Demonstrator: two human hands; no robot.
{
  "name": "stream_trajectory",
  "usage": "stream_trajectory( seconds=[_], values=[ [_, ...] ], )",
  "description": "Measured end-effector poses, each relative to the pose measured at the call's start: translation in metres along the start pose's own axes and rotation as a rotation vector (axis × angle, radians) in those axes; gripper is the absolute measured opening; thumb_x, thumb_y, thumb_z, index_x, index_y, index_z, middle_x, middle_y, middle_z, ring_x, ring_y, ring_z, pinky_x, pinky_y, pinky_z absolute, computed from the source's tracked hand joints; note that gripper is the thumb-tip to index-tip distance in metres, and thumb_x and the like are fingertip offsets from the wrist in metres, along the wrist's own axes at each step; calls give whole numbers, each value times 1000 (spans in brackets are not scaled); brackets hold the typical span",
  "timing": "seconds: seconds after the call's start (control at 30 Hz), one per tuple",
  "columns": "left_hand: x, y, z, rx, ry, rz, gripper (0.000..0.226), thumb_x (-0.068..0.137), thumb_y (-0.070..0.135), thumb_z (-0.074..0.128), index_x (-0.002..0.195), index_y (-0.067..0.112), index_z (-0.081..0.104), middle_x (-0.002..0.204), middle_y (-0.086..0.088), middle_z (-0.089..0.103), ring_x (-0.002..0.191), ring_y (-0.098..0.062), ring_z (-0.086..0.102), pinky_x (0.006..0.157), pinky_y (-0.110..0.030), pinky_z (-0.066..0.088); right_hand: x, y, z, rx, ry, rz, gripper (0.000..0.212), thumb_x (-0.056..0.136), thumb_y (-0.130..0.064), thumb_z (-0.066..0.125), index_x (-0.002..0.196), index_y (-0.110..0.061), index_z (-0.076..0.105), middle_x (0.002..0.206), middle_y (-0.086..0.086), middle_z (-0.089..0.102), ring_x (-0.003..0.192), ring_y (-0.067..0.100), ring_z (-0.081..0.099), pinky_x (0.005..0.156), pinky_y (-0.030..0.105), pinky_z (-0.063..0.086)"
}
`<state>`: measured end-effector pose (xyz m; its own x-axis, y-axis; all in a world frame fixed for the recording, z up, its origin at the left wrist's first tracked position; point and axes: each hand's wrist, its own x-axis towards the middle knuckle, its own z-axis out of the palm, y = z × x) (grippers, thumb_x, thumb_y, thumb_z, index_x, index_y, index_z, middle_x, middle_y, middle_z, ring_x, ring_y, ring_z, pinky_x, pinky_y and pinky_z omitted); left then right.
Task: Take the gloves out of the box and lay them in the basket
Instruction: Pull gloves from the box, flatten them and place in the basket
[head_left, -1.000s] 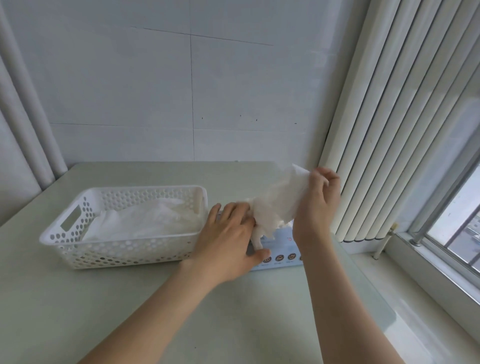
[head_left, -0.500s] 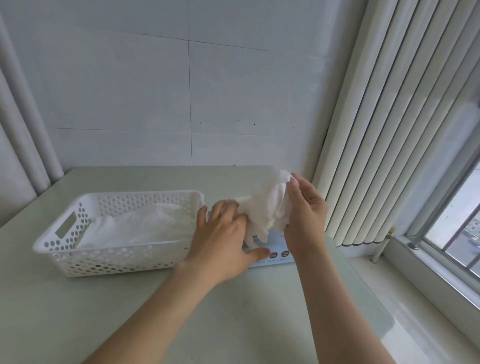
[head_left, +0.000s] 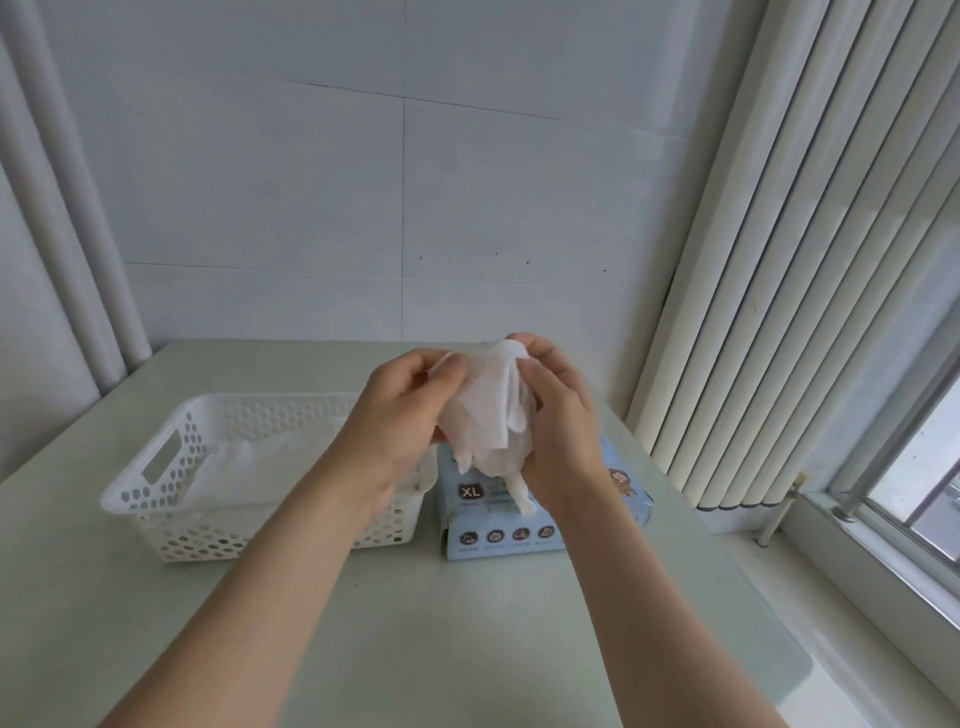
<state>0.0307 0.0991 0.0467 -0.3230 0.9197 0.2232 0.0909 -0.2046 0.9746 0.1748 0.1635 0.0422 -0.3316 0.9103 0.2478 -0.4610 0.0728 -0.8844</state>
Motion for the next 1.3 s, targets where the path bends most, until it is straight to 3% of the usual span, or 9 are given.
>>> stream_trajectory(
  seconds=[0.13, 0.23, 0.3, 0.4, 0.53, 0.73, 0.93, 1.17, 1.3],
  values=[
    [9, 0, -24, -5, 135, 2, 16, 101, 30, 67, 103, 16, 75, 101, -9, 77, 100, -31, 73, 85, -46, 59, 13, 10, 21, -214, -55, 67, 31, 107, -22, 42, 115, -29, 71, 102, 20, 65, 94, 30, 64, 78, 40, 55],
    [14, 3, -40, -32, 213, 3, 14, 96, 30, 73, 100, 17, 75, 89, -1, 76, 83, -22, 71, 62, -32, 52, 17, 16, 35, -437, -194, 35, 33, 103, -45, 43, 122, -38, 70, 125, 5, 70, 116, 26, 67, 98, 48, 58],
    [17, 2, -48, -7, 237, 10, 14, 95, 33, 75, 99, 19, 75, 89, 2, 77, 82, -16, 72, 60, -29, 54, 17, 17, 45, -523, -263, 15, 25, 104, -42, 56, 124, -32, 67, 115, -7, 74, 107, 12, 72, 90, 34, 61],
    [21, -1, -60, 15, 281, 49, 14, 91, 32, 80, 96, 20, 76, 95, -1, 78, 87, -15, 74, 72, -31, 57, 26, 25, 58, -612, -234, -29, 20, 97, -22, 68, 117, -23, 68, 100, -1, 78, 89, 16, 77, 67, 30, 59],
    [25, -5, -79, 71, 299, 84, 19, 88, 28, 84, 100, 17, 77, 93, 0, 77, 83, -7, 70, 72, -20, 53, 41, 29, 65, -744, -129, -20, 20, 93, -15, 58, 74, -13, 62, 61, -14, 58, 55, 8, 53, 52, 21, 41],
    [32, -7, -111, 17, 227, 66, 12, 96, 26, 76, 106, 23, 81, 104, -10, 79, 87, -22, 60, 82, -36, 46, 43, 31, 67, -748, -86, -17, 25, 89, -15, 52, 78, 6, 48, 63, 0, 40, 59, 16, 35, 56, 30, 28],
    [33, -11, -110, 198, 396, 114, 19, 106, 28, 60, 102, 22, 77, 89, 15, 76, 77, 11, 64, 71, -14, 46, 39, 12, 61, -780, -261, 98, 30, 81, -17, 55, 76, 10, 44, 71, 8, 37, 67, 24, 30, 64, 41, 22],
    [34, -11, -100, 398, 521, 103, 26, 112, 37, 38, 110, 17, 55, 88, 6, 56, 74, -8, 51, 62, -28, 38, 46, 21, 49, -526, -145, 370, 24, 80, -32, 72, 80, -11, 60, 66, 9, 52, 65, 29, 49, 66, 41, 42],
    [31, -7, -101, 412, 472, 129, 25, 112, 38, 36, 114, 18, 51, 87, 5, 55, 73, -7, 51, 61, -25, 37, 49, 26, 44, -282, -216, 471, 26, 81, -26, 72, 98, -9, 61, 89, 16, 45, 77, 36, 46, 72, 44, 44]
  ],
)
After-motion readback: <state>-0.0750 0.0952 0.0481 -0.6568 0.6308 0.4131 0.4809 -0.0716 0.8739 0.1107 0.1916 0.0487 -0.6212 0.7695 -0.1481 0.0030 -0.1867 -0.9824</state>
